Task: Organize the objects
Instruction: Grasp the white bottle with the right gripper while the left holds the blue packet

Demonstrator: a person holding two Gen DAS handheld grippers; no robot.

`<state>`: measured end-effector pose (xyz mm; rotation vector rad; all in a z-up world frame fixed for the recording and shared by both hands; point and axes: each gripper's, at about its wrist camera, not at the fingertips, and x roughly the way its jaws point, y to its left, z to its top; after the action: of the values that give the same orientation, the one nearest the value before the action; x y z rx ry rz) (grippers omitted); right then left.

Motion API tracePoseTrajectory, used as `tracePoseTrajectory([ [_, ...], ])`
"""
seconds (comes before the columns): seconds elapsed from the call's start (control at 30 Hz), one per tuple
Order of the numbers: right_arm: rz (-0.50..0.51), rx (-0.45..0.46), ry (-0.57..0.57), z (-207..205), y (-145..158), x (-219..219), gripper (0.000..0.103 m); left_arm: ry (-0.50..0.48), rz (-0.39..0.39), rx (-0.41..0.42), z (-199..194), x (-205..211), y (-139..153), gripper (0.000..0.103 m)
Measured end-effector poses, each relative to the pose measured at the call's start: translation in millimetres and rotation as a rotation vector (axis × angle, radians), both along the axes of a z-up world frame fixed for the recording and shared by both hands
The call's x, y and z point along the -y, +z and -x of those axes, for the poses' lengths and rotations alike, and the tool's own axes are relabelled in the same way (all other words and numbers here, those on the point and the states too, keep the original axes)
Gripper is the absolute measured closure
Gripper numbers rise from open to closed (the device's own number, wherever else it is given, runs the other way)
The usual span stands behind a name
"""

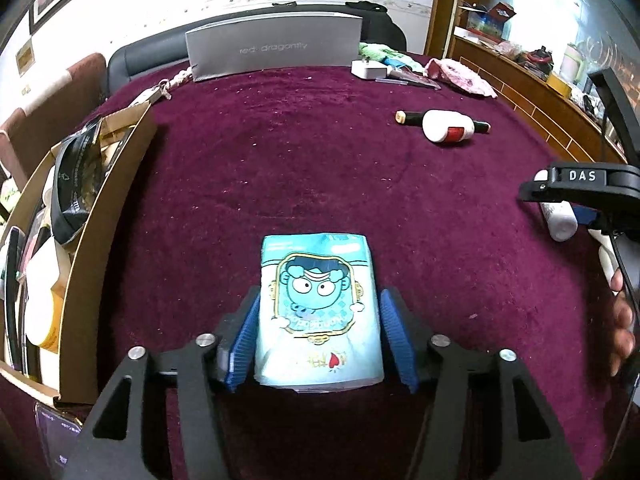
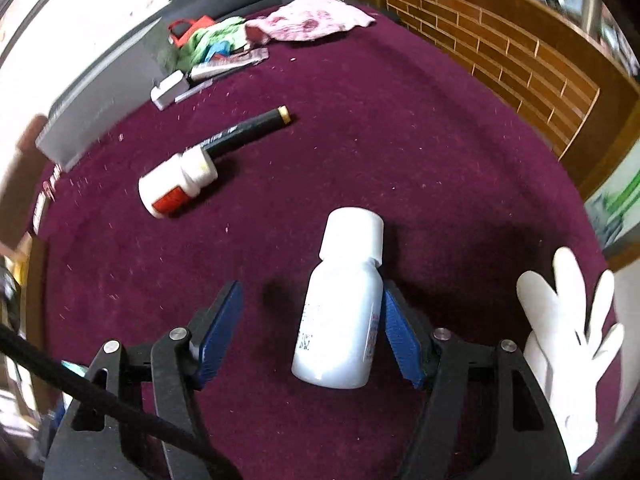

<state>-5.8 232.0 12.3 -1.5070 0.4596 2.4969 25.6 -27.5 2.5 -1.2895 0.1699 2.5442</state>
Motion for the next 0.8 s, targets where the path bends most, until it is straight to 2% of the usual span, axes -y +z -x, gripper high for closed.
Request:
tracePoseTrajectory([
  [0.13, -0.079, 0.014, 0.037, -2.8, -2.2, 10.3, 0.034, -0.008, 0.021, -0.020, -2.1, -4.4, -1.4, 0.043],
  [0.33, -0.169, 0.023, 0.073, -3.1, -5.0, 19.6, 0.039, -0.009, 0.018, -0.019, -1.3, -4.4, -1.4, 0.042],
  [0.47, -0.166, 0.026, 0.085, -4.3, -4.2, 18.5, 0.045, -0.009, 0.019, -0.020, -1.5, -4.9, -1.6, 0.042],
  [0.63, -0.167, 0.031, 0.094, -8.3, -4.1, 20.2, 0.047, -0.009, 0.018, -0.020, -1.4, -4.9, -1.6, 0.042],
  [0.7, -0.167, 0.030, 0.099, -10.8, -3.5, 21.5, 0.051, -0.009, 0.018, -0.020, -1.5, -4.8, -1.7, 0.042],
  [0.77, -0.168, 0.028, 0.102, -13.1, -2.7, 22.4, 0.063, -0.009, 0.019, -0.020, -1.3, -4.6, -1.7, 0.042],
  [0.8, -0.168, 0.029, 0.105, -14.2, -2.2, 23.0, 0.064, -0.010, 0.018, -0.020, -1.6, -4.5, -1.7, 0.042],
])
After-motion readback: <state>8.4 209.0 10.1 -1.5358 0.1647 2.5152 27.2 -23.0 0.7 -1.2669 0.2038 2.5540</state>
